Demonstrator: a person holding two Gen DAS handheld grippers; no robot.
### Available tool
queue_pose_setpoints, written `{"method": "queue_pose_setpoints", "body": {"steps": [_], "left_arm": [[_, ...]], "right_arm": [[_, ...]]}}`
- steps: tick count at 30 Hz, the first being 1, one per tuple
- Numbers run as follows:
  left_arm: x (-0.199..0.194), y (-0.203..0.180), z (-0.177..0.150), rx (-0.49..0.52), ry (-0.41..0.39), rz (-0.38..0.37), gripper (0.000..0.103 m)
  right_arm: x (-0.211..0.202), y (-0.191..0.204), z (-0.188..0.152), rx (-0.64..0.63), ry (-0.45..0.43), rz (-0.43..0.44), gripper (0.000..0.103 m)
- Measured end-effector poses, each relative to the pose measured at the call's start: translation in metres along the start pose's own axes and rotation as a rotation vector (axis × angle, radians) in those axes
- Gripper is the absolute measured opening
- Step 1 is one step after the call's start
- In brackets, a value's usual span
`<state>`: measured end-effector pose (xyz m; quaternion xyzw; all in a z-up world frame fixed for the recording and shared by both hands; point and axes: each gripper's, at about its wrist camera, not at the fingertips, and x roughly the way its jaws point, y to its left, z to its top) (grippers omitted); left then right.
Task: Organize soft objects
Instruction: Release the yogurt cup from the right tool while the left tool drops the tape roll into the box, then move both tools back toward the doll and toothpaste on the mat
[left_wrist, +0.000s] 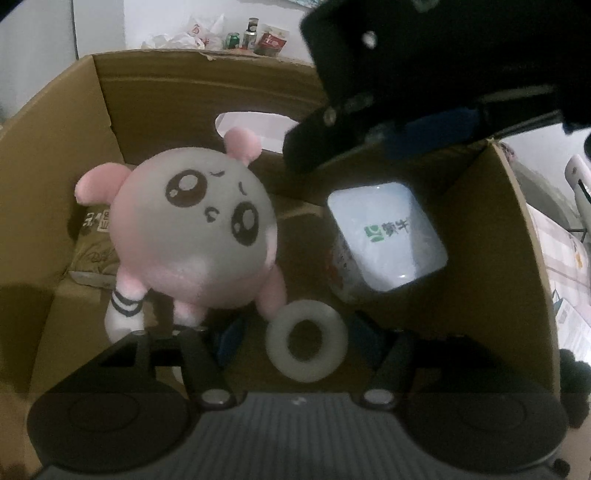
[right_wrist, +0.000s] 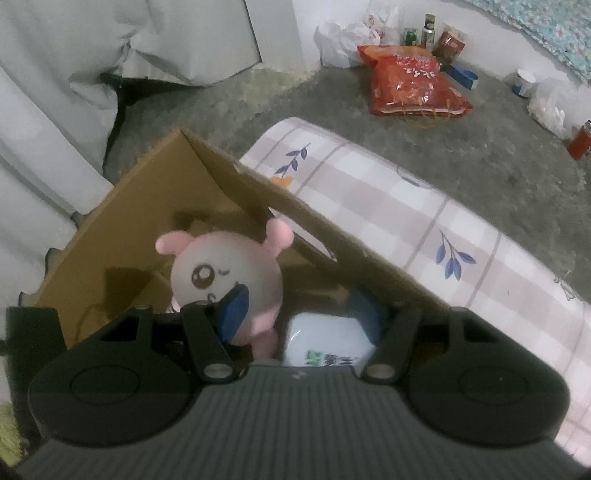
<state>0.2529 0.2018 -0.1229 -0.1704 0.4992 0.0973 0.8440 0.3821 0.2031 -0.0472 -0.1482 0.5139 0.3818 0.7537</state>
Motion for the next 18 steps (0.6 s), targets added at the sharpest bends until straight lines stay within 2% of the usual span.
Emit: {"method": "queue_pose_setpoints", "body": {"steps": [6, 10, 14, 18], "left_arm": [[-0.004, -0.009, 0.004, 0.004, -0.019, -0.005, 0.066], [-0.019, -0.006, 0.007, -0.013, -0.039, -0.019, 0.07], [-0.045, -0.001, 0.005, -0.032, -0.075, -0.034, 0.076], [-0.077, -0.004, 0.002, -0.037, -0.103, -0.056, 0.077]], "right_arm": [[-0.018, -0.001, 0.004, 0.013, -0.051, 0.024, 0.062], [-0.043, -0.005, 0.001, 0.05, -0.105, 0.063, 0.062], [-0.089, -0.008, -0.012, 0.078, -0.188, 0.106, 0.066], [-0.155, -0.012, -0.047, 0.102, -0.295, 0.151, 0.075]]}}
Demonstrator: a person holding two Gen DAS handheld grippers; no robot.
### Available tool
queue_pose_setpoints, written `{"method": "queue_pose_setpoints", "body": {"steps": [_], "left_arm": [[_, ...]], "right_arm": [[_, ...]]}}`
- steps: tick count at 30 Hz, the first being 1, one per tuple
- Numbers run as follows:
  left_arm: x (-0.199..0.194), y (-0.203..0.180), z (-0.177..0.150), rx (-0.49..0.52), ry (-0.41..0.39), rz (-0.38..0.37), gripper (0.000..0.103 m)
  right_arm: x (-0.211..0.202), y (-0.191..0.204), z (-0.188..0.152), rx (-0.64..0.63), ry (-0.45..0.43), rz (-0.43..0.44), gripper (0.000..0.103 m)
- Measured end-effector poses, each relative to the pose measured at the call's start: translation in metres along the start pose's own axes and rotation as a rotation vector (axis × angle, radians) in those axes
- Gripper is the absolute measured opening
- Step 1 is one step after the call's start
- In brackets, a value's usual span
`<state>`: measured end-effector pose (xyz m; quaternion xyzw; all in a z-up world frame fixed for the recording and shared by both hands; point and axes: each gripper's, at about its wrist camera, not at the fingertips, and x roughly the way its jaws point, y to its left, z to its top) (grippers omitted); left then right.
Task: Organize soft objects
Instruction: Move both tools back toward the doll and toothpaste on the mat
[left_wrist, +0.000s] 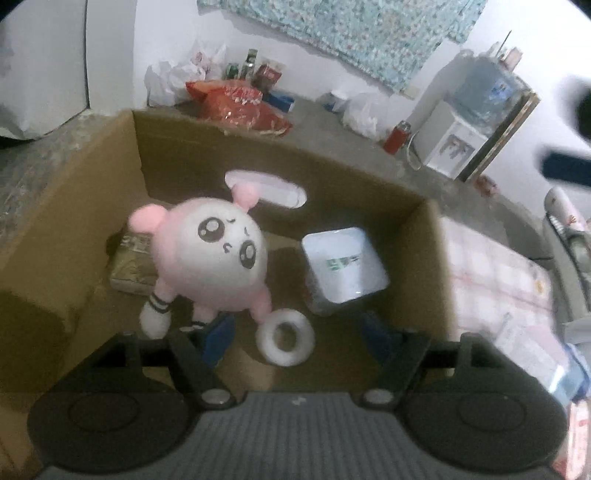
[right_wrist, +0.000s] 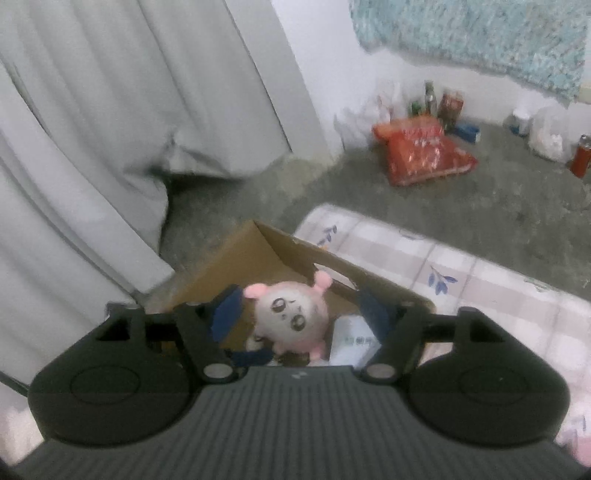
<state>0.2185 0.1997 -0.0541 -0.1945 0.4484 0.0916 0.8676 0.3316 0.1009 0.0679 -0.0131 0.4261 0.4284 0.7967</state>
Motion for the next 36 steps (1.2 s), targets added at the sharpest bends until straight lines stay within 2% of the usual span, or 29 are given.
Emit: {"method": "queue_pose_setpoints", "body": {"steps": [5, 8, 11, 13, 17, 23, 26, 28, 31, 33, 36], "left_arm": [[-0.053, -0.008, -0.018, 0.023, -0.07, -0.017, 0.083], [-0.091, -0.018, -0.031, 0.063, -0.127, -0.001, 0.086], [-0.13, -0.027, -0.047, 0.065, -0.186, -0.006, 0.086], [-0.153, -0.037, -0.061, 0.072, -0.223, -0.035, 0.09], [-0.187, -0.072, -0.093, 0.158, -0.269, -0.043, 0.09], [-0.201, -0.135, -0.142, 0.286, -0.229, -0.112, 0.09], [-0.196, -0.171, -0.162, 0.383, -0.222, -0.141, 0.09], [-0.186, -0.196, -0.173, 0.452, -0.214, -0.127, 0.09], [-0.166, -0.227, -0.178, 0.512, -0.186, -0.148, 0.09], [-0.15, -0.247, -0.175, 0.532, -0.151, -0.168, 0.09], [-0.12, -0.272, -0.167, 0.568, -0.12, -0.146, 0.09]], "right_arm": [[-0.1, -0.001, -0.046, 0.05, -0.109, 0.007, 0.081], [-0.164, -0.007, -0.089, 0.09, -0.18, -0.022, 0.084], [-0.225, -0.015, -0.144, 0.14, -0.243, -0.053, 0.085], [-0.259, -0.019, -0.181, 0.177, -0.28, -0.087, 0.085], [-0.314, -0.029, -0.264, 0.282, -0.359, -0.149, 0.085], [-0.349, -0.038, -0.371, 0.425, -0.413, -0.222, 0.085], [-0.352, -0.043, -0.408, 0.488, -0.441, -0.22, 0.085], [-0.353, -0.05, -0.424, 0.524, -0.461, -0.204, 0.085], [-0.35, -0.062, -0.435, 0.552, -0.491, -0.185, 0.083], [-0.342, -0.07, -0.43, 0.564, -0.513, -0.162, 0.079], [-0.323, -0.085, -0.414, 0.561, -0.526, -0.178, 0.07]]}}
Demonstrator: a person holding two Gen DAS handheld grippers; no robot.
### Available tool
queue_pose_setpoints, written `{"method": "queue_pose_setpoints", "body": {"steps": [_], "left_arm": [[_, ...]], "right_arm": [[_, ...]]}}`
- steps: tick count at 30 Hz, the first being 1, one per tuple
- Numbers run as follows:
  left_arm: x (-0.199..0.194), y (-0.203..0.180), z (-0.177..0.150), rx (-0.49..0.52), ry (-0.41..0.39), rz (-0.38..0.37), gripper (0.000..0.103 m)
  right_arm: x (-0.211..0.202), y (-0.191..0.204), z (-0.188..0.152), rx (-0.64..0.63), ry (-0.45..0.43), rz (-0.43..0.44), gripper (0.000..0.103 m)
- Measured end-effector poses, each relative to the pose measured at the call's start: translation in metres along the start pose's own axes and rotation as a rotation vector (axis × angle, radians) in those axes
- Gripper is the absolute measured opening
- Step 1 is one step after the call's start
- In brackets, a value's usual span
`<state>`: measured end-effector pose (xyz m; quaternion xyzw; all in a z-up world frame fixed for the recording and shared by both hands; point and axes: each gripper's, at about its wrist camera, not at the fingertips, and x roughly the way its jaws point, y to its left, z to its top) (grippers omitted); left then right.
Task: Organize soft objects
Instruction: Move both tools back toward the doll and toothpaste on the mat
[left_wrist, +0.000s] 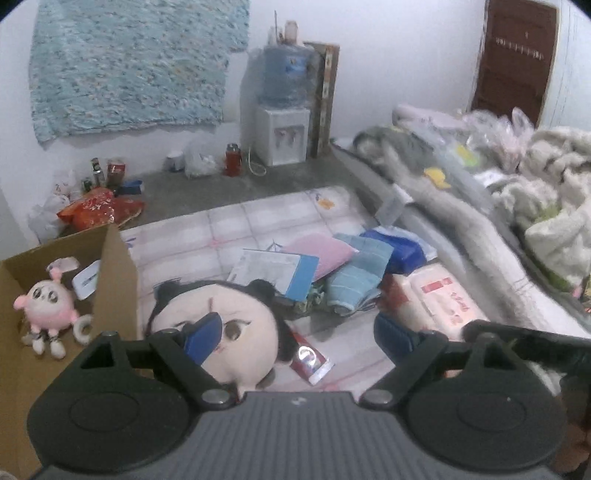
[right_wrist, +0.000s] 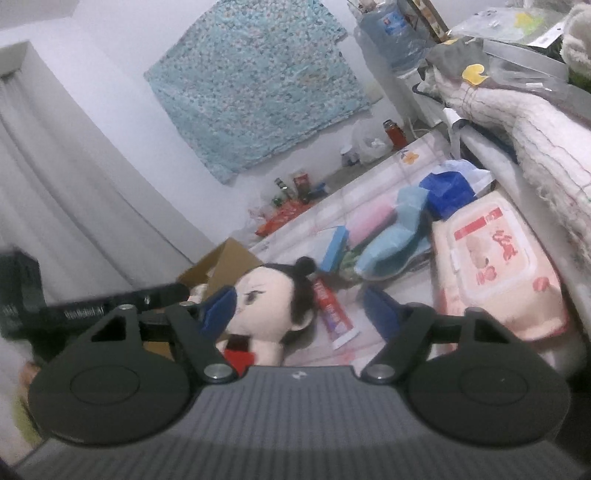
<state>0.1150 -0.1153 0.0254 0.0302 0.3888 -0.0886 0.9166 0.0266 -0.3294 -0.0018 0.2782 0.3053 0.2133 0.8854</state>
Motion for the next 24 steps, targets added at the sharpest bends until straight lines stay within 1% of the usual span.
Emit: {"method": "queue_pose_setpoints", "body": {"steps": [1, 4, 7, 9, 13, 19, 20, 22, 24], "left_arm": [[0.011, -0.003, 0.003, 0.009, 0.007, 0.011, 0.09], [0.039, -0.01, 0.008, 0.043, 0.022, 0.062, 0.09], [0.065, -0.014, 0.007, 0.086, 0.047, 0.139, 0.089], [0.08, -0.013, 0.004, 0.114, 0.068, 0.186, 0.089], [0.105, -0.005, 0.001, 0.123, 0.112, 0.257, 0.086], [0.119, 0.017, -0.004, 0.092, 0.155, 0.322, 0.085], [0.12, 0.021, -0.005, 0.083, 0.158, 0.332, 0.086], [0.117, 0.029, -0.006, 0.052, 0.152, 0.316, 0.087], [0.115, 0.034, -0.005, 0.029, 0.151, 0.308, 0.087]], "right_arm": [[0.008, -0.001, 0.001, -0.01, 0.001, -0.016, 0.066], [0.036, -0.009, 0.002, -0.029, 0.024, -0.036, 0.059], [0.065, -0.015, -0.003, -0.075, 0.067, -0.072, 0.06], [0.085, -0.017, -0.006, -0.115, 0.122, -0.085, 0.06], [0.132, -0.008, -0.014, -0.274, 0.23, -0.112, 0.064], [0.208, 0.006, -0.027, -0.469, 0.379, -0.149, 0.063], [0.216, 0.009, -0.031, -0.501, 0.389, -0.149, 0.063], [0.234, 0.017, -0.036, -0.562, 0.416, -0.156, 0.062], [0.248, 0.024, -0.042, -0.645, 0.412, -0.164, 0.061]]}}
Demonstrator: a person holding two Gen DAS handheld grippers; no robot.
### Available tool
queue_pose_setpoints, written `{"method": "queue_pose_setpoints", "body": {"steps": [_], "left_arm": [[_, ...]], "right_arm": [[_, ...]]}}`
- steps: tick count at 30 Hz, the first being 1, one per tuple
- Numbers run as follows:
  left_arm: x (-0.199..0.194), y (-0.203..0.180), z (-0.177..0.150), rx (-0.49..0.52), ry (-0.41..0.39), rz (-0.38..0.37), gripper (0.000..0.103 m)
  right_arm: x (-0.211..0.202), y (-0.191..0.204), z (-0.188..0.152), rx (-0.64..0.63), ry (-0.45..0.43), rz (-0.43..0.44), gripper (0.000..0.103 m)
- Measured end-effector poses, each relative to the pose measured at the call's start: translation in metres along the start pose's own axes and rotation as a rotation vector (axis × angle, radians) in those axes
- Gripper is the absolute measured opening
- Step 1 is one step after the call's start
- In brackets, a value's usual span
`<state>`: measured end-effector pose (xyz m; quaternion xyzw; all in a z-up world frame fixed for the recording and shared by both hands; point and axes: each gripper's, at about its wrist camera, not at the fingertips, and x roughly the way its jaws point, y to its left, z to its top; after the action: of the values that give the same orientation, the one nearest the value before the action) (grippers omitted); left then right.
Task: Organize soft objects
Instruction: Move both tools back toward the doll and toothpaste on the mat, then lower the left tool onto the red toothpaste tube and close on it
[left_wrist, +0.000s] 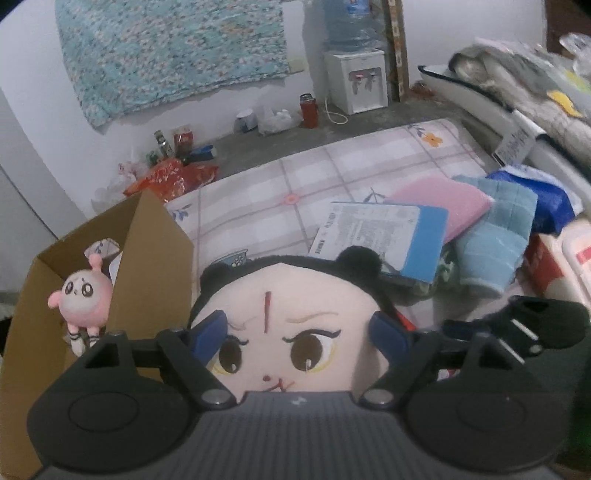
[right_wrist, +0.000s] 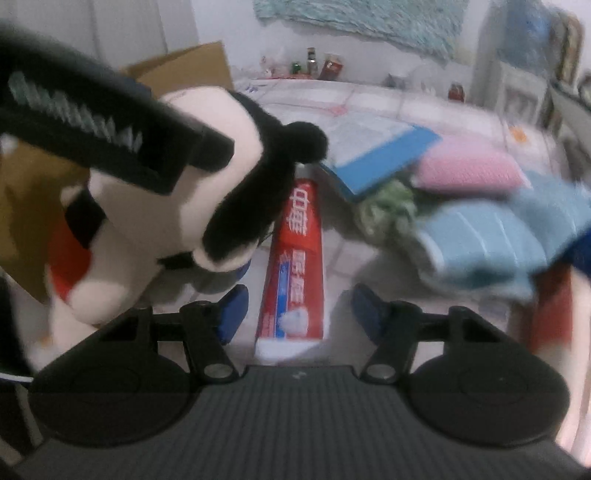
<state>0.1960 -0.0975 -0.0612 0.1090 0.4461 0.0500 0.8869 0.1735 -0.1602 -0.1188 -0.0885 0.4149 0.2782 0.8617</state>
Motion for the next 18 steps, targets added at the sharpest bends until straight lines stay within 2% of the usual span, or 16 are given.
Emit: {"method": "queue_pose_setpoints", "body": {"steps": [2, 4, 10, 13, 18], "left_arm": [[-0.001, 0.004, 0.0, -0.013, 0.001, -0.008, 0.087], [-0.003, 0.005, -0.001, -0.018, -0.003, -0.015, 0.086], [-0.023, 0.009, -0.009, -0.05, -0.052, -0.093, 0.085], [-0.041, 0.01, -0.017, -0.058, -0.076, -0.136, 0.085], [-0.069, 0.002, -0.034, -0.055, -0.072, -0.237, 0.085]], "right_arm": [[0.009, 0.008, 0.005, -0.048, -0.003, -0.032, 0.051], [0.012, 0.01, 0.008, -0.043, -0.009, -0.039, 0.035], [0.003, 0.006, 0.002, 0.039, 0.015, -0.073, 0.035], [-0.013, 0.003, -0.014, 0.099, 0.024, -0.079, 0.035], [-0.049, 0.0, -0.052, 0.229, 0.038, -0.086, 0.035]]}}
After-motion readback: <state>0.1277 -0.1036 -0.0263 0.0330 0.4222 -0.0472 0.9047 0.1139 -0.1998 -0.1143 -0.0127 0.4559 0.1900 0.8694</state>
